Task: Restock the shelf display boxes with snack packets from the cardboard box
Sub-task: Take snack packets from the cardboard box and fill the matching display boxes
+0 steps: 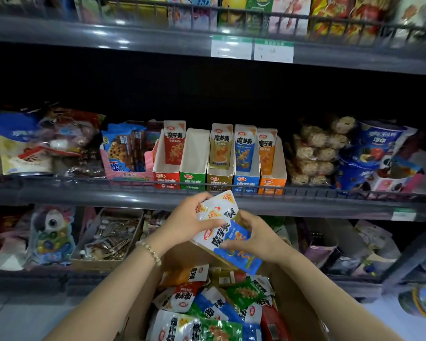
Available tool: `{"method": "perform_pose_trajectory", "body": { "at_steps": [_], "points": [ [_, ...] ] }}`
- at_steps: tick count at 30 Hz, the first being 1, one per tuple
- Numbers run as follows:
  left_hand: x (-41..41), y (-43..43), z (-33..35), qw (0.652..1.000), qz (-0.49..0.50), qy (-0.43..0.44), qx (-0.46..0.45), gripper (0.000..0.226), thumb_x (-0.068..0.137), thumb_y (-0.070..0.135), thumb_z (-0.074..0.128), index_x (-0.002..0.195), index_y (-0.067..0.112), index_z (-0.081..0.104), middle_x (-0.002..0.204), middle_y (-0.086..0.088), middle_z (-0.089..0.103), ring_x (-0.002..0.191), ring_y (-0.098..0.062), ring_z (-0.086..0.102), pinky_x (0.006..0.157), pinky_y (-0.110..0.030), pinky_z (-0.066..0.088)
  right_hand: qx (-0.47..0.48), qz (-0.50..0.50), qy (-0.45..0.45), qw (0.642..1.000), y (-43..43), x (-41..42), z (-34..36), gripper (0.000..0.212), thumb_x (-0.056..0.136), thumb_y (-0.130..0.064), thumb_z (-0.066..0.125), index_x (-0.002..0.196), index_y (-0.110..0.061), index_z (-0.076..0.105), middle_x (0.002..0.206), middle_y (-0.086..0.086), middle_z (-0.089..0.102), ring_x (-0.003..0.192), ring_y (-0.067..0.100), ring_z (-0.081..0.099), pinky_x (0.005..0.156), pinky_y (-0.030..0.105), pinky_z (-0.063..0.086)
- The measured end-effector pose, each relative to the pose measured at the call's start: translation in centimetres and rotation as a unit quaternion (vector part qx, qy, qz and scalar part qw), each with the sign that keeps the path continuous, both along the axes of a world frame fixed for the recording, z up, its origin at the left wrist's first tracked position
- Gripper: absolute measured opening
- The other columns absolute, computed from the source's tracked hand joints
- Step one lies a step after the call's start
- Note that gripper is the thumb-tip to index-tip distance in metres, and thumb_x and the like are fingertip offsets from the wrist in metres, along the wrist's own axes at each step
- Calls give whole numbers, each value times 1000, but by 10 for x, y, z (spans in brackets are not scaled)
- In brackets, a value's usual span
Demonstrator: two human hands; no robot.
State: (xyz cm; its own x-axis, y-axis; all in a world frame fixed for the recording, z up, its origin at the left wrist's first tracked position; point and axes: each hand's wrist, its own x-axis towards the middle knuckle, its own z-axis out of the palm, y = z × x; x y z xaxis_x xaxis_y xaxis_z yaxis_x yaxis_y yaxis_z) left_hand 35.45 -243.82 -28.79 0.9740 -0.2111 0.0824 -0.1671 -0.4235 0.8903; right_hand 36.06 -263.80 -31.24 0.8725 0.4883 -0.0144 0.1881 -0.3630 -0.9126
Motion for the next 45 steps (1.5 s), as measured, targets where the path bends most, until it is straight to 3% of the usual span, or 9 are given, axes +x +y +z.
{"method": "perform_pose_trajectory", "body": {
  "at_steps": [5,8,10,16,21,29,34,40,45],
  "points": [
    [9,-9,18,982,117,-72,-127,25,79,28,74,97,27,56,94,-2,68,73,-11,69,59,-29,55,109,-32,52,992,15,-11,14,26,79,-11,74,103,-10,62,91,4,75,77,20,71,62,25,56],
    [9,-11,18,955,157,-10,-252,57,74,54,66,120,23,51,105,-1,66,88,-5,66,79,-25,53,166,-107,64,978,17,-8,16,28,82,-20,72,106,-10,64,85,6,74,64,22,67,53,27,54],
    [9,-12,11,941,108,87,-309,78,64,64,69,128,24,47,117,-3,65,102,-16,65,88,-36,52,245,-148,103,952,18,-1,18,27,84,-20,68,108,-7,63,92,12,74,70,20,70,60,29,57],
    [-2,-37,7,882,-70,260,-386,37,91,39,50,122,21,59,117,-8,68,110,-26,64,97,-52,46,300,-166,76,936,33,11,29,23,90,-22,60,109,-9,62,101,9,73,91,25,71,79,36,58],
    [8,-39,10,933,-3,191,-304,29,97,36,43,117,21,59,105,1,73,97,-13,69,78,-29,56,290,-227,46,928,42,23,27,26,94,-27,53,115,-12,55,103,6,72,89,19,71,73,32,59],
    [28,-38,13,941,81,136,-300,20,85,22,66,105,18,64,94,2,75,88,-15,71,80,-31,56,339,-206,64,916,30,51,31,43,91,-20,60,130,-23,42,113,7,68,94,23,70,74,37,59],
    [51,-25,18,952,118,99,-266,18,82,17,71,98,17,65,87,4,75,79,-13,72,70,-27,56,252,-110,45,960,-4,79,52,70,79,-1,70,136,-28,38,112,8,69,99,22,68,74,33,59],
    [84,-21,28,960,112,92,-240,21,88,38,62,105,25,62,99,5,73,91,-16,69,83,-38,54,183,-99,15,978,-29,114,71,60,82,-1,68,132,-24,43,107,11,71,94,22,70,69,31,58],
    [109,-14,43,955,128,73,-259,16,89,27,60,104,21,58,94,-4,73,73,-23,71,59,-34,58,230,-191,-48,953,-57,156,96,54,86,4,61,130,-22,42,96,10,70,78,12,71,61,26,58]
  ]
}}
